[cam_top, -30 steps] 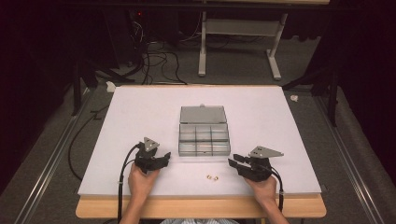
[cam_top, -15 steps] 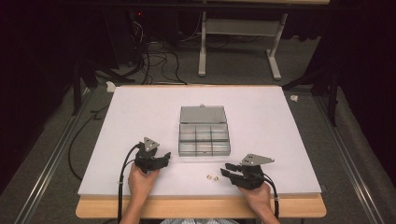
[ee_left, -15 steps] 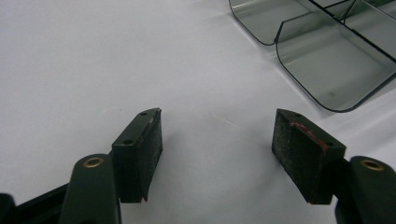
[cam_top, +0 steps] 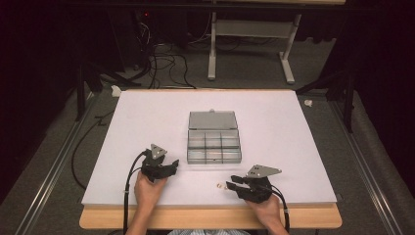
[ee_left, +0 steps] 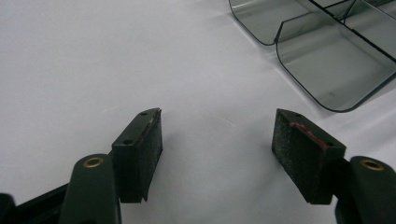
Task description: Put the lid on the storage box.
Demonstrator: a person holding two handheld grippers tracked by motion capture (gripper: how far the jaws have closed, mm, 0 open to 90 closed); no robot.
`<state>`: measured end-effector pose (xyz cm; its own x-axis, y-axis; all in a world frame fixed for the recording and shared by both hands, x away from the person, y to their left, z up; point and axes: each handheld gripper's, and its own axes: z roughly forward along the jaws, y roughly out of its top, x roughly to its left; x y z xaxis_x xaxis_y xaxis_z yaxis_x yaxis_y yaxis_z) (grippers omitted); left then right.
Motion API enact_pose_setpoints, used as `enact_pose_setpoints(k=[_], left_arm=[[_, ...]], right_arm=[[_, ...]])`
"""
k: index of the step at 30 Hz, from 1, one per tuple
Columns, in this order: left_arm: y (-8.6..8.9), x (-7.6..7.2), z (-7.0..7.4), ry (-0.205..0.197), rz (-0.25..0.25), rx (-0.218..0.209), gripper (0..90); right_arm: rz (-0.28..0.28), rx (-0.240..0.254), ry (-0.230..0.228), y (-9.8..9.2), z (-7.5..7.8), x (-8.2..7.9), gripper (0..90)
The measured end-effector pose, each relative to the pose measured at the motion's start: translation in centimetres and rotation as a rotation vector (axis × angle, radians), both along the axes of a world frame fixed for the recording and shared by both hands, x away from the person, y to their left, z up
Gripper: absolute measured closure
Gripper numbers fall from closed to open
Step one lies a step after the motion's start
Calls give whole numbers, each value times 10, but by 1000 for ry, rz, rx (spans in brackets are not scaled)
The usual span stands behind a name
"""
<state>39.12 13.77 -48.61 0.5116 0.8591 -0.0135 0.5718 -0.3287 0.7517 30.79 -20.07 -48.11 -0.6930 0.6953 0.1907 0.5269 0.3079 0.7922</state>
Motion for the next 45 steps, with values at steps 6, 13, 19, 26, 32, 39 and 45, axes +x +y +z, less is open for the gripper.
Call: enact_pose_setpoints(k=[6,13,19,26,32,39,45], left_arm=[[0,0,0,0,0,0,336],[0,0,0,0,0,0,335],[0,0,0,0,0,0,336],[0,0,0,0,0,0,336],[0,0,0,-1,0,1,336],[0,0,0,0,0,0,336],[0,0,0,0,0,0,335]], right_arm=[[17,-9,4,5,-1,0,660],[36,-28,2,9,-2,0,649],[40,-34,4,12,-3,0,650],[41,-47,5,13,-5,1,664],[46,-69,-2,15,-5,1,686],[43,-95,-16,16,-5,0,731],[35,-111,-26,16,-5,0,795]])
